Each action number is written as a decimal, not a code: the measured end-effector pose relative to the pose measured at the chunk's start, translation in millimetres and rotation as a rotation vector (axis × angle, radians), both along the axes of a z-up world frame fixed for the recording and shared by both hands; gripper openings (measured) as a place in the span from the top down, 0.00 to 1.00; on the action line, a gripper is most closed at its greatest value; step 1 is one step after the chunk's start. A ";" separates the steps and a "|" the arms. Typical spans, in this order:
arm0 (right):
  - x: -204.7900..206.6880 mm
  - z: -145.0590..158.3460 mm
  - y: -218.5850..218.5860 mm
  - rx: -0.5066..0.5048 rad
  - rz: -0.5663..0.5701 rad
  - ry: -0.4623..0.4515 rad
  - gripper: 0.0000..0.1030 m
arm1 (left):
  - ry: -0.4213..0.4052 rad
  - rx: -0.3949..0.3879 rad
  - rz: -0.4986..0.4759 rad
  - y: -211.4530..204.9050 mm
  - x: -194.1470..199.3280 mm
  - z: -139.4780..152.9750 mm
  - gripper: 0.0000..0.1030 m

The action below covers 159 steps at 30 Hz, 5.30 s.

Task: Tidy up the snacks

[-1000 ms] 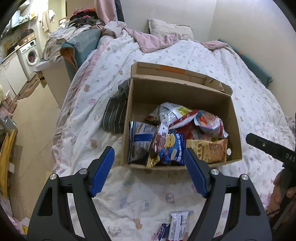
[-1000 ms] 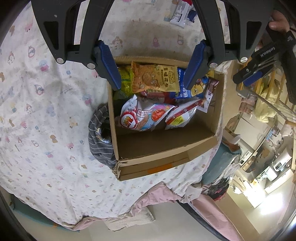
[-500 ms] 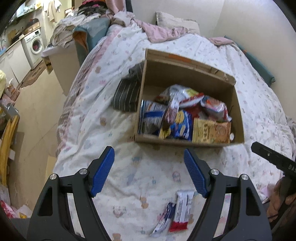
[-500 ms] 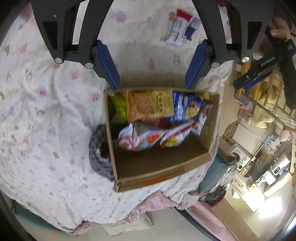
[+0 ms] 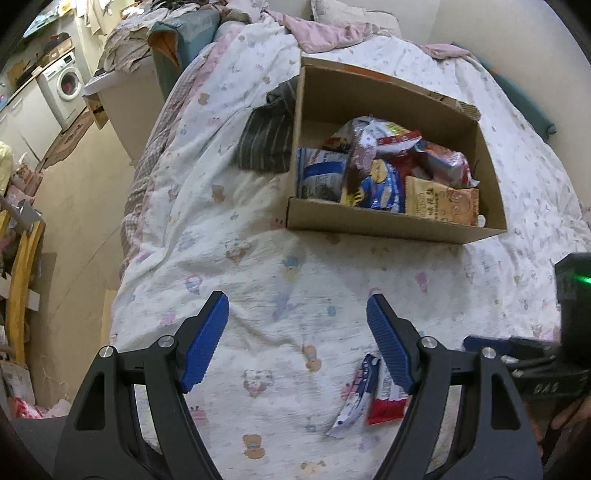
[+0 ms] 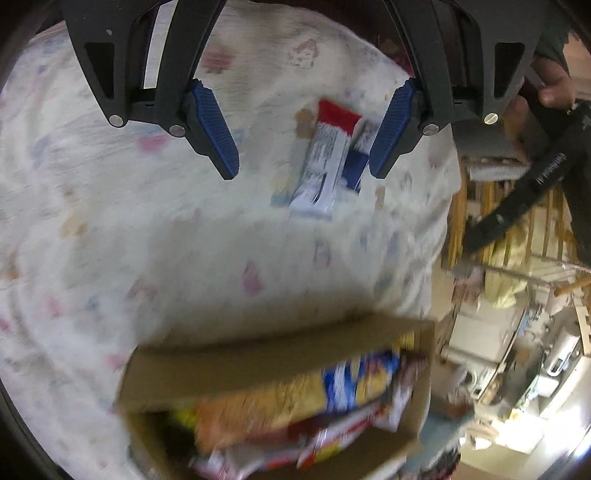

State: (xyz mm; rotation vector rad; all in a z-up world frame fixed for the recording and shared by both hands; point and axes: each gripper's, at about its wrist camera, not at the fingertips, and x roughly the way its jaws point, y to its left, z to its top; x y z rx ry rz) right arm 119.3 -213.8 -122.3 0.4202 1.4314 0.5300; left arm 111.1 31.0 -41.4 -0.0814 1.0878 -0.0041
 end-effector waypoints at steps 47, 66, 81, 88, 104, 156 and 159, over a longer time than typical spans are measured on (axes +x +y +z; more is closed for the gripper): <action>-7.2 16.2 -60.3 -0.150 -0.118 -0.160 0.83 | 0.383 0.198 -0.370 -120.5 -17.2 -110.9 0.86; -6.1 25.6 -58.7 -0.157 -0.128 -0.193 0.83 | 0.090 0.090 -0.095 -55.8 1.4 -44.5 0.86; 12.2 107.3 -71.1 -0.038 -0.183 -0.392 0.83 | -0.091 0.010 -0.085 -49.9 25.3 35.3 0.86; 48.8 126.8 -72.9 -0.006 -0.212 -0.425 0.83 | -0.169 0.000 -0.078 -41.0 58.1 70.3 0.86; 130.9 94.7 -48.8 -0.026 -0.190 -0.398 0.83 | -0.219 0.067 -0.048 -44.1 134.4 41.3 0.86; 111.6 122.4 -46.2 -0.047 -0.246 -0.537 0.21 | -0.334 0.044 -0.054 -48.6 93.0 67.6 0.29; 91.1 137.9 -49.0 -0.065 -0.254 -0.600 0.21 | -0.364 0.052 -0.063 -49.1 76.6 75.2 0.29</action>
